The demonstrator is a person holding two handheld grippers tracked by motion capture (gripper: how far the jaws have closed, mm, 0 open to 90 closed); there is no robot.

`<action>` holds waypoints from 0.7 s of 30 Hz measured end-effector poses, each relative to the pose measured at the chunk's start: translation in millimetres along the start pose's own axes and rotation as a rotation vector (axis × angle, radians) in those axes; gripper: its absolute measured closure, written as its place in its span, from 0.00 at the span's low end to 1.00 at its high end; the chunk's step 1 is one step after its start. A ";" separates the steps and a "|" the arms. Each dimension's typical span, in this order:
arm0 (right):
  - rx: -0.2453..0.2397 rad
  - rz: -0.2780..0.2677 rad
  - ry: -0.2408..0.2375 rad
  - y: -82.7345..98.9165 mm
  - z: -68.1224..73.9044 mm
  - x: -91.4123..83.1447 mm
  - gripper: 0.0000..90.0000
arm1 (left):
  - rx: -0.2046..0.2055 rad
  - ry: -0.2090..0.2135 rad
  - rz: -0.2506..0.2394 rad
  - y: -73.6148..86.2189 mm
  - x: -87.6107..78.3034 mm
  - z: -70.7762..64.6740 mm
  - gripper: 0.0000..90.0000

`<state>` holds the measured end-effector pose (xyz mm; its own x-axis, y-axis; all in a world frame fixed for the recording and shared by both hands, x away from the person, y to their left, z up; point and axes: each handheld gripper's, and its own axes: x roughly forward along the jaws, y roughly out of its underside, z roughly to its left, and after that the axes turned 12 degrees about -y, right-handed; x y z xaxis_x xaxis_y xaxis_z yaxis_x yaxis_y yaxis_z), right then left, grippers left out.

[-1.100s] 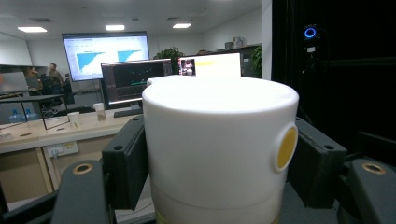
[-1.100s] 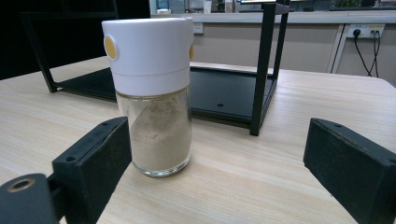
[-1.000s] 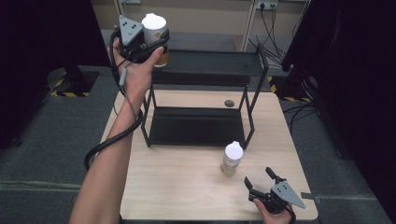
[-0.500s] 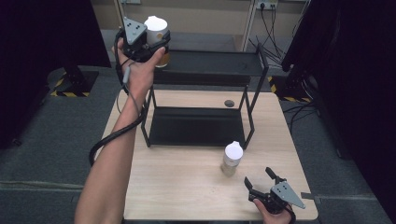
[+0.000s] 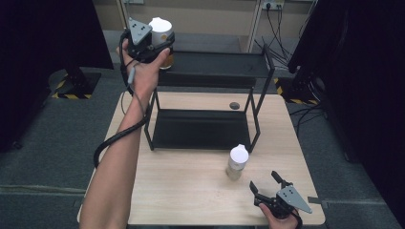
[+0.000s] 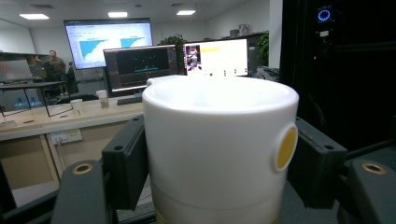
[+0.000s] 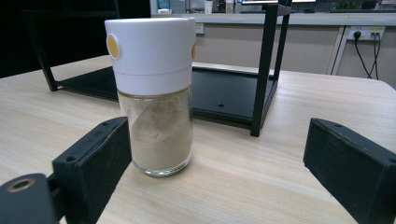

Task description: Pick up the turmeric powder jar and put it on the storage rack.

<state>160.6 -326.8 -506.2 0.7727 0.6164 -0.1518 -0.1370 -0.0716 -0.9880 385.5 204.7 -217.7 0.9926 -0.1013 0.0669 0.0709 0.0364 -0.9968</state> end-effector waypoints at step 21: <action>-0.015 0.010 -0.003 -1.2 1.3 1.3 0.09 | -0.073 -0.007 0.019 2.1 -0.5 4.5 0.13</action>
<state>160.9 -324.9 -505.2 0.7693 0.6181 -0.1615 -0.1351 -0.0897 -0.9868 385.6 209.3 -219.6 0.9944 -0.0948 0.0477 0.0447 -0.0341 -0.9984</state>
